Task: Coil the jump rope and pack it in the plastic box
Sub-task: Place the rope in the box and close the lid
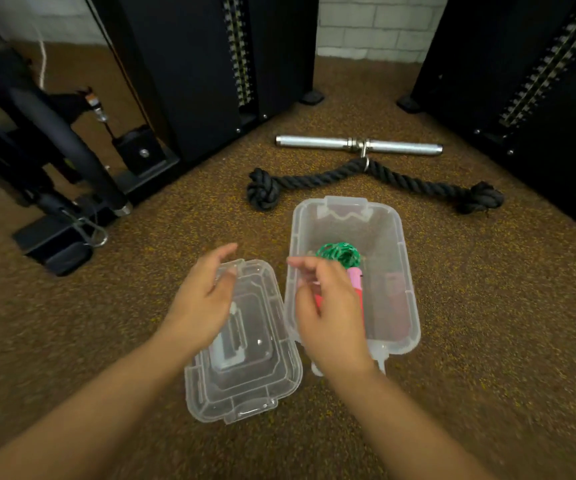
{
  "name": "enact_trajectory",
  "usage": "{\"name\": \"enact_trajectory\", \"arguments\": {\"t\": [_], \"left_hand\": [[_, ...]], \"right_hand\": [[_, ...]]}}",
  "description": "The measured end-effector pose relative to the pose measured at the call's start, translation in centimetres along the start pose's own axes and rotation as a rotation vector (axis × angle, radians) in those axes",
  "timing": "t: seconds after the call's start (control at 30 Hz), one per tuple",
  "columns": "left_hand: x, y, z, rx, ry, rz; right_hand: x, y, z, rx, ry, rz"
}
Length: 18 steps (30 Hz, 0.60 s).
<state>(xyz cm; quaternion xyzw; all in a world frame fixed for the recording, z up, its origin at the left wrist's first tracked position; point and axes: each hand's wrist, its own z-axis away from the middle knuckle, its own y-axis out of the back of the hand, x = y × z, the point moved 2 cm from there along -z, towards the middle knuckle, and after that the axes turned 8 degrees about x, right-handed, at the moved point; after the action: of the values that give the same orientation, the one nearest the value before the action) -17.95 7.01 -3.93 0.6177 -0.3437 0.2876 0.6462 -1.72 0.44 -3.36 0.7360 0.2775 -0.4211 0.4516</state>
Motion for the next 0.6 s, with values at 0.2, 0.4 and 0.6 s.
{"name": "enact_trajectory", "arguments": {"t": [0.2,0.4,0.6], "left_hand": [[-8.9,-2.5,5.0,-0.290,0.137,-0.129],[-12.3,-5.8,7.9,-0.483,0.211,-0.498],[-13.0,-6.7,8.7,-0.568,0.218,-0.555]], "right_hand": [[1.2,-5.5,11.2,-0.337,0.017,0.031],[11.2,-6.0,13.8,-0.252,-0.489,0.171],[11.2,-6.3,12.3,-0.123,-1.034,-0.078]]}}
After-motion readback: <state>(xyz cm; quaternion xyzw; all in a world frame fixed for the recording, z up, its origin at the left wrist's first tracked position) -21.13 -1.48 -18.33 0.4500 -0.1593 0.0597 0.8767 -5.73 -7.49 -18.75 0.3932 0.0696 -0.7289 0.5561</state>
